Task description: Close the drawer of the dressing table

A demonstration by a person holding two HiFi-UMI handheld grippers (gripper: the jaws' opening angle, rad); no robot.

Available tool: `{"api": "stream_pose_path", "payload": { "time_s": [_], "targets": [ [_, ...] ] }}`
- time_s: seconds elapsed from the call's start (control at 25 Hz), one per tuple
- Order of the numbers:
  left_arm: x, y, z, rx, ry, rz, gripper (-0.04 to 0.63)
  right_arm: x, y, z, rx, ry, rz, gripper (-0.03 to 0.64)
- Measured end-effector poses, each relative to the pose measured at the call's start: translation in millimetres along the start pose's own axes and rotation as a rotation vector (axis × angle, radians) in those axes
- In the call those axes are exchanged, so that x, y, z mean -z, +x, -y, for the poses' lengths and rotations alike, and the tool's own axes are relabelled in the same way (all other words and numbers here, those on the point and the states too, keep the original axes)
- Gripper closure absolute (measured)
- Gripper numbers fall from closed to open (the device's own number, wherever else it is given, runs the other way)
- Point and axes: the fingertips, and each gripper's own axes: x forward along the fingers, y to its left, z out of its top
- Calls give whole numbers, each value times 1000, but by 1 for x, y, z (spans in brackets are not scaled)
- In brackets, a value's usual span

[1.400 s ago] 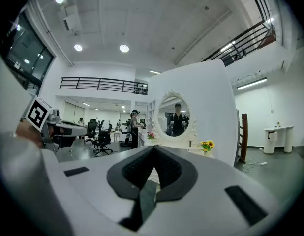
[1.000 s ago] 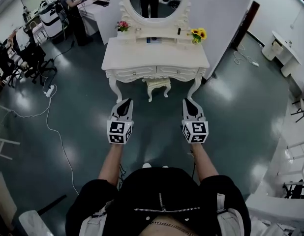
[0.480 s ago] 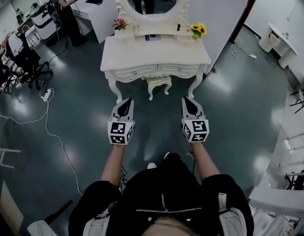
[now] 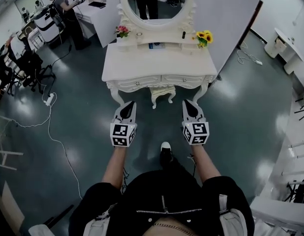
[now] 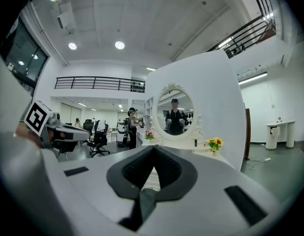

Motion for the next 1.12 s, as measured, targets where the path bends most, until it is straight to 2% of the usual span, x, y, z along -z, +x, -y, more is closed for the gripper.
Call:
{"api": "stream_pose_path", "payload": {
  "time_s": [0.24,0.48,0.84,1.12],
  "targets": [
    [-26,69,-26,-52,10,6,574,-19,73,46,-40,3,22,612],
    [-43,147,-33,-89,-2,4,574,-34,137,104,-71,-2,32,612],
    [-47,228,-39,-92,-9,-12,574,-29,200,160,-81,11,12,612],
    [-45,295,-62,-68,-13,-17,574,-25,256,187,-65,12,-1,612]
  ]
}}
